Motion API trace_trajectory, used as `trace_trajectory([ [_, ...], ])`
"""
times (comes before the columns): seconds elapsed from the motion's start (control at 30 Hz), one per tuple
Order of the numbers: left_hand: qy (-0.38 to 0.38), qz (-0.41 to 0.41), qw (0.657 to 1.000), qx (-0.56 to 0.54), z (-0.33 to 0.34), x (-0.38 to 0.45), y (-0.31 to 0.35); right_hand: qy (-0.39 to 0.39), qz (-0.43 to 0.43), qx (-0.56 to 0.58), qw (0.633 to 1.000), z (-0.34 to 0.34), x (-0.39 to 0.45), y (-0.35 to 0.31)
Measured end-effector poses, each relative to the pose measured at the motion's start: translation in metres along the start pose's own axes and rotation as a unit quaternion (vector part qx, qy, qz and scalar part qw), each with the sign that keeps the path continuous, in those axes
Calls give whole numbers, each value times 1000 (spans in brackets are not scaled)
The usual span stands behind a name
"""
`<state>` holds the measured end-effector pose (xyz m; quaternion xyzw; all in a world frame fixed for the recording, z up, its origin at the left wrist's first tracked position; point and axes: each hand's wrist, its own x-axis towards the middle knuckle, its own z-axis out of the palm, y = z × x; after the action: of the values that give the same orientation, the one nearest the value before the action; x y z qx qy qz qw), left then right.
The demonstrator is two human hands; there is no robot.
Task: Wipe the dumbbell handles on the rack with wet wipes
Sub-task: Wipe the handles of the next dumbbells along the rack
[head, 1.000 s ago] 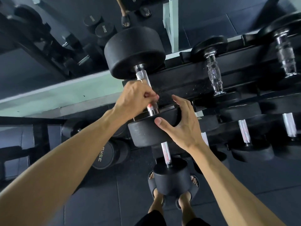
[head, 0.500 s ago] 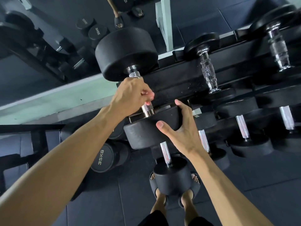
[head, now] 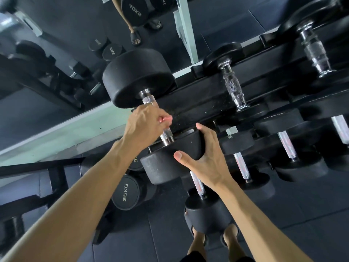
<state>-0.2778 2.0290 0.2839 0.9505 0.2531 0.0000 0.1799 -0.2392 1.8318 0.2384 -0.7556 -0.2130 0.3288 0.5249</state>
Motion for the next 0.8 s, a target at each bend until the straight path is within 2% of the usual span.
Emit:
trace_trajectory([
  [0.07,27,13,999,27,-2,1,0,5,0,-4,1000,1,1,2],
  [0.17,148,-14,984,95,-5,18,3,0,7,7,1000,2,1,4],
  [0.23,157,-36,980,115,-4,21,8,2,3,4,1000,2,1,5],
  [0.4,-13,-61,994,89,5,-1,23,3,-2,3,1000,2,2,8],
  [0.53,-24,-44,975,214,-9,21,32,-6,-2,14,1000,0,3,8],
  [0.63,-26,-82,969,230,-23,38,30,-7,-3,13,1000,0,2,8],
  [0.8,-161,-29,968,189,-13,5,42,-7,-2,12,1000,0,2,6],
])
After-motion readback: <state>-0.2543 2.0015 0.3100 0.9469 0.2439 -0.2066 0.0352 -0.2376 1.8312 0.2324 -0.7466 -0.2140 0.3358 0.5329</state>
